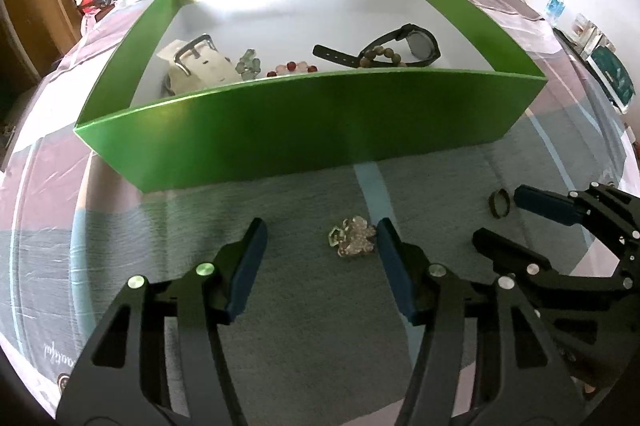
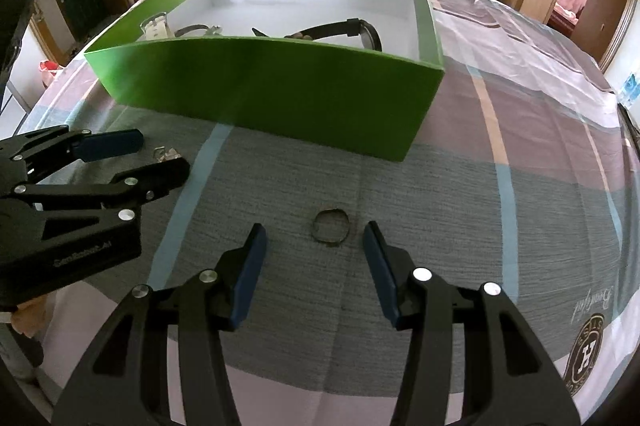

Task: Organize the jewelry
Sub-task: 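Move the left tool to the flower charm while the right tool nears the black ring, then grasp the flower charm with the left tool while the right tool grasps the black ring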

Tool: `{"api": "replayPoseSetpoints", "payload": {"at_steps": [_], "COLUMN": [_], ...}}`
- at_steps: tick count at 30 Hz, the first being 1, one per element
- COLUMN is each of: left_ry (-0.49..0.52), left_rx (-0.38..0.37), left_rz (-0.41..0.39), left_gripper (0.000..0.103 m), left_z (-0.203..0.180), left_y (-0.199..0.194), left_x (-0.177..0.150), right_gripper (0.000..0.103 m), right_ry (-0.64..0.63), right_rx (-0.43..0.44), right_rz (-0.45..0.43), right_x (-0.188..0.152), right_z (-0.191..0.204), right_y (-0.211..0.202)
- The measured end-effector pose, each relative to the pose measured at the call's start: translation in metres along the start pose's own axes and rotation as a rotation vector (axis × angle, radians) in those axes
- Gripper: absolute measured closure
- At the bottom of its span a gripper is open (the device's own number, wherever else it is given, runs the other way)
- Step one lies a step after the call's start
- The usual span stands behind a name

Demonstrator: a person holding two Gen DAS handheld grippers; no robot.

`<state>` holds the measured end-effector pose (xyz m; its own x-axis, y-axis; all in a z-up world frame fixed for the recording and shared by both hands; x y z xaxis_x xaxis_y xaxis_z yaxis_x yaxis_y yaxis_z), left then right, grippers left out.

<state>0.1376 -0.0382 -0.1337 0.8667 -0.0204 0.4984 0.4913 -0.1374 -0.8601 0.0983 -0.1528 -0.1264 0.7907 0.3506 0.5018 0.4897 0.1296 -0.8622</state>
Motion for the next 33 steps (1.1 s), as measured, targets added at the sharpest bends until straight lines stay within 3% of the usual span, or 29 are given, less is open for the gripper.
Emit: {"api": "replayPoseSetpoints", "payload": {"at_steps": [6, 15, 26, 31, 33], "left_ry": [-0.015, -0.095, -0.046, -0.045, -0.043], "left_rx": [0.013, 0.13, 0.073, 0.061, 0.059], "left_rz": [0.004, -0.008, -0.016, -0.013, -0.013], "left_gripper": [0.035, 0.035, 0.038, 0.039, 0.039], "left_z": [0.001, 0.03, 0.018, 0.019, 0.019], "left_y": [0.004, -0.004, -0.01, -0.009, -0.009], "left_x": [0.004, -0.001, -0.008, -0.012, -0.012], "right_gripper": [0.047, 0.047, 0.047, 0.056, 0.06], "right_ry": [-0.002, 0.006, 0.023, -0.006, -0.028], "right_rx": [-0.007, -0.011, -0.041, 0.013, 0.079], "right_rz": [-0.011, -0.014, -0.037, -0.05, -0.05], "right_x": [0.001, 0.001, 0.001, 0.001, 0.001], "right_z": [0.001, -0.002, -0.009, -0.002, 0.004], "right_y": [0.001, 0.001, 0.002, 0.0, -0.003]}}
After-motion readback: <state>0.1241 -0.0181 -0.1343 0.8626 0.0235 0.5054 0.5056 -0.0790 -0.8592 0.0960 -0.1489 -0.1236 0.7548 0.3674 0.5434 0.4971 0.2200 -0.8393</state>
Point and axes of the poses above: each gripper's, at about its wrist camera, not at the fingertips, and y roughly the way its jaws point, z to its left, x to its top, the point moved 2 cm from there along y, roughly the way its jaws point, and after that the axes turned 10 degrees about -y, right-handed, at the moved point
